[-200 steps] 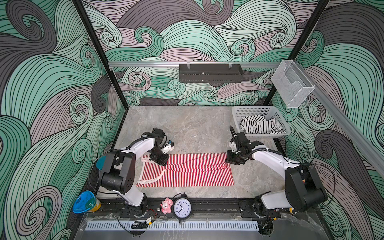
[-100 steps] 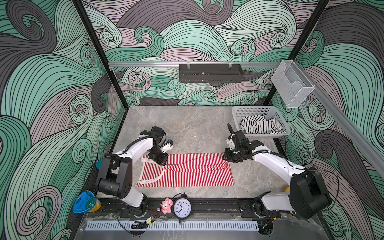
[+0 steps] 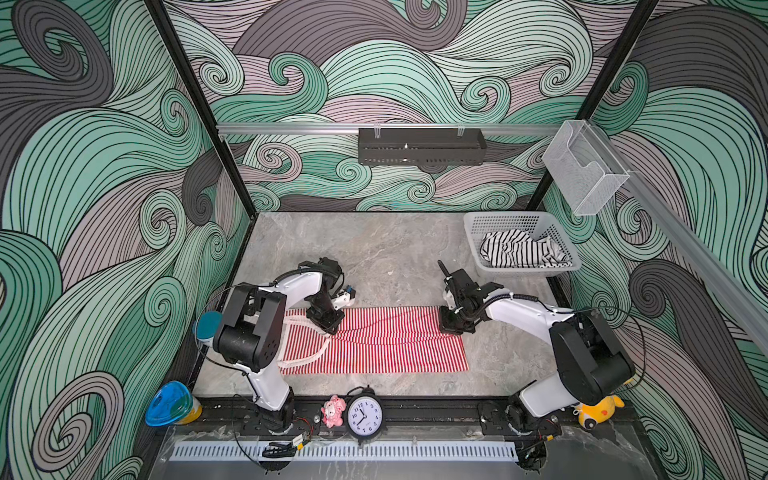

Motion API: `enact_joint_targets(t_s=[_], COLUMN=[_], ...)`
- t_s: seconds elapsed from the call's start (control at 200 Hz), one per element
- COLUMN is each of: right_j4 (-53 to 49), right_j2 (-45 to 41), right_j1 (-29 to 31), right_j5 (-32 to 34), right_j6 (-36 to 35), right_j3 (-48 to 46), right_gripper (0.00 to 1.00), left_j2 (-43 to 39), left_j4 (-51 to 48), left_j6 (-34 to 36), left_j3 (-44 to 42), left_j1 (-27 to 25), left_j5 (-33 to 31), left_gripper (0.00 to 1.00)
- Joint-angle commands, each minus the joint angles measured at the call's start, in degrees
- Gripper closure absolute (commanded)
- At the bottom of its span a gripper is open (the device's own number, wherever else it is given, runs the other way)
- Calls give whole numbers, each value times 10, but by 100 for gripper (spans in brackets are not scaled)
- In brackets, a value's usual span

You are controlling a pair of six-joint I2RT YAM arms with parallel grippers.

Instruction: Fold and stack the tank tops

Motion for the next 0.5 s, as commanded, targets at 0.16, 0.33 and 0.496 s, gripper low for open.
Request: enact_joint_targets(t_s=[0.16, 0.33, 0.496], right_j4=[-20, -22, -2], right_j2=[-10, -13, -14], right_j1=[6, 6, 6], right_j5=[34, 48, 50], right_j6=[32, 52, 78], right_j3=[-40, -49, -48], right_gripper=[98, 98, 98], left_j2=[53, 103, 189], left_j4=[-1, -9, -33], left_j6=[1, -1, 15], left_j3=[17, 82, 207], left_j1=[-12, -11, -10], left_j5=[-91, -139, -162], left_gripper=[76, 73, 71])
